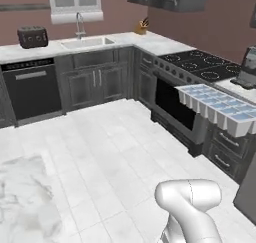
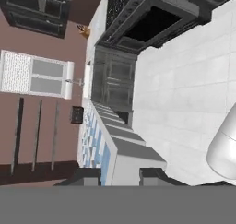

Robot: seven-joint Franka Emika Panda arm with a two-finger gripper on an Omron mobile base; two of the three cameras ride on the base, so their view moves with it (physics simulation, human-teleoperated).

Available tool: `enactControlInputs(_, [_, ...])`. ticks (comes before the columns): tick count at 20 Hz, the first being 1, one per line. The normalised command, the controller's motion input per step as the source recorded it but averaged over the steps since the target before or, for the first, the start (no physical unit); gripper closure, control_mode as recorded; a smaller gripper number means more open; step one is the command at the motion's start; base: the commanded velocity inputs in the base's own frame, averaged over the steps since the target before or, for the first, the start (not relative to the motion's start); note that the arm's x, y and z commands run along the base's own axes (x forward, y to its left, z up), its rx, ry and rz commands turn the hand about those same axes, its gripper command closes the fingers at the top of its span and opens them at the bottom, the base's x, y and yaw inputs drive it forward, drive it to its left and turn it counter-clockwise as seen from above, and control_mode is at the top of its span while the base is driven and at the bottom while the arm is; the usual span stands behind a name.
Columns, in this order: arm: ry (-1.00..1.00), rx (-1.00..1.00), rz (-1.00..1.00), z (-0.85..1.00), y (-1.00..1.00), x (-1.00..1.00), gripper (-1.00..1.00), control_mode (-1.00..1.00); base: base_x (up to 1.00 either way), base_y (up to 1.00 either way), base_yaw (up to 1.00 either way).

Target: Open the freezer door, pick up the ice cube tray from the freezer, and place it on the dining counter.

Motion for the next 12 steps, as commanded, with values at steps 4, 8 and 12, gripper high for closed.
enactControlInputs(4, [0.0, 0.0, 0.0, 0.0, 0.0, 0.0, 1.0, 1.0, 0.0, 0.22, 0.88])
enactControlInputs(8, [0.0, 0.0, 0.0, 0.0, 0.0, 0.0, 1.0, 1.0, 0.0, 0.18, 0.87])
enactControlInputs(12, [0.0, 0.0, 0.0, 0.0, 0.0, 0.0, 1.0, 1.0, -0.01, 0.04, 0.81])
